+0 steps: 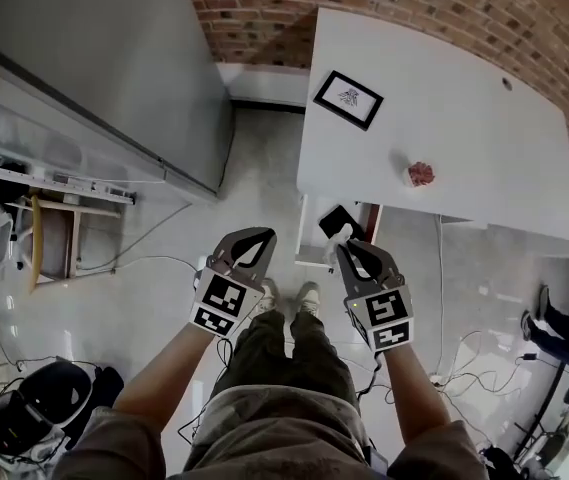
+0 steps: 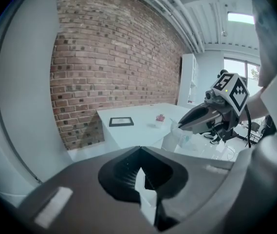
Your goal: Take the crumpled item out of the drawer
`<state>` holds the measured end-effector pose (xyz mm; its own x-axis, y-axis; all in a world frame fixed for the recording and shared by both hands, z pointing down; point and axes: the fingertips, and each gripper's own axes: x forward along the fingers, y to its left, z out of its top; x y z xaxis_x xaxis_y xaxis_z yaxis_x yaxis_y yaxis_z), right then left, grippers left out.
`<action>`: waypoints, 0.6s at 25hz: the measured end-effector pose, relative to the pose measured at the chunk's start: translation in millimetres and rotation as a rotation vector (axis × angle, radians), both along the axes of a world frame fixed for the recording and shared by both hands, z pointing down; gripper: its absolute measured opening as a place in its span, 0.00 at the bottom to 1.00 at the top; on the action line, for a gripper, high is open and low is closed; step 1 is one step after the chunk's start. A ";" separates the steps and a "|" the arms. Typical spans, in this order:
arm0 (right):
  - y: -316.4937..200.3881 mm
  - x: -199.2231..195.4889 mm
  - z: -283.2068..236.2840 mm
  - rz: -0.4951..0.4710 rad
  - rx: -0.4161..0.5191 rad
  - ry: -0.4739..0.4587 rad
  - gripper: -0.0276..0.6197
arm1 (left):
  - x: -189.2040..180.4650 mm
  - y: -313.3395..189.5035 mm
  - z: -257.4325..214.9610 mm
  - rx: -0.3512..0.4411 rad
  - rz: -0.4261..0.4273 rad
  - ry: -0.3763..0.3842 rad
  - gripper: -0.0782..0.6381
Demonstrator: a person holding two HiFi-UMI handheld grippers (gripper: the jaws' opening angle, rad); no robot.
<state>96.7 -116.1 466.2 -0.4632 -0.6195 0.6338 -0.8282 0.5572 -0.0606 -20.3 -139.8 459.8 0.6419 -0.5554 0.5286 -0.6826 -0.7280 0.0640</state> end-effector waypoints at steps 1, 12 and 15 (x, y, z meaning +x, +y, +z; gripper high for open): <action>-1.6 1.6 -18.0 0.009 0.023 -0.011 0.14 | 2.3 1.0 -13.9 0.019 0.005 0.009 0.11; 6.2 12.7 -178.1 0.047 0.291 -0.005 0.14 | 14.6 14.4 -140.1 0.129 0.009 0.105 0.11; 15.5 13.1 -211.0 0.064 0.335 -0.049 0.14 | 17.9 18.9 -169.5 0.174 0.024 0.117 0.11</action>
<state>109.8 -100.6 255.2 -0.4414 -0.8184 0.3679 -0.8629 0.4996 0.0763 -2.3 -120.9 290.4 0.7073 -0.6158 0.3472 -0.6602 -0.7510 0.0130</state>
